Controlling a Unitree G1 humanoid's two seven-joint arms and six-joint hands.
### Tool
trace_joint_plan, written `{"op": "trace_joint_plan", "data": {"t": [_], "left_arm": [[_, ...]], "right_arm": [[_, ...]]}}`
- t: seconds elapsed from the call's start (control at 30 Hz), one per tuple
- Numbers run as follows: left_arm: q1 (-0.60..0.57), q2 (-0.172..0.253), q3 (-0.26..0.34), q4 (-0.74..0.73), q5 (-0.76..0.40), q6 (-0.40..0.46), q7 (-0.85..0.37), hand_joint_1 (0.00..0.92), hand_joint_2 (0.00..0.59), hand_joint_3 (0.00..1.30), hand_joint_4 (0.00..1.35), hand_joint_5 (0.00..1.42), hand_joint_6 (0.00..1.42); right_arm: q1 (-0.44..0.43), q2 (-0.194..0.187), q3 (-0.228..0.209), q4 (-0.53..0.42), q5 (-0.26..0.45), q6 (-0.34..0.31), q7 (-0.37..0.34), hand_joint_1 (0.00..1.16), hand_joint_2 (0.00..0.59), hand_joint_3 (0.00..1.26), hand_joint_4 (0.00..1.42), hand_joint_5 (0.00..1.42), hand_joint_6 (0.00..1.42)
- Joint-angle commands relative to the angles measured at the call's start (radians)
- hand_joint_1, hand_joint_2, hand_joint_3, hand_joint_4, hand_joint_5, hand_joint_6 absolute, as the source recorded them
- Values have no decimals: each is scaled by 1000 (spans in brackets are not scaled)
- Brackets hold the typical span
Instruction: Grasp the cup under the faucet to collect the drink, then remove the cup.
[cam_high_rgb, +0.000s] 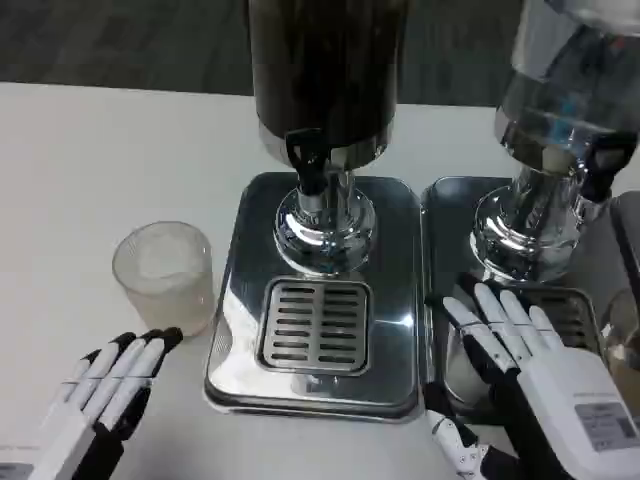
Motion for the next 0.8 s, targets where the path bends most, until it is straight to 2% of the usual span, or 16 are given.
{"op": "trace_joint_plan", "data": {"t": [0.03, 0.27, 0.5, 0.8], "left_arm": [[-3, 4, 4, 2, 4, 5, 7, 0, 91, 0, 0, 0, 25], [-5, 2, 6, 4, -1, 5, 8, 0, 90, 0, 0, 0, 30], [1, 17, 36, 20, -52, -23, 8, 0, 90, 0, 0, 0, 36], [10, -1, 75, 26, -99, -69, 29, 0, 82, 0, 0, 0, 56]], "right_arm": [[-4, 3, 4, 7, 5, -12, -5, 356, 464, 136, 0, 0, 0], [-15, 17, 8, 20, 9, -14, -10, 356, 464, 137, 6, 0, 0], [-18, 39, 29, 2, -12, 7, 2, 356, 464, 134, 11, 0, 0], [-21, 54, 30, 14, -9, 7, -1, 356, 464, 129, 12, 0, 0]]}}
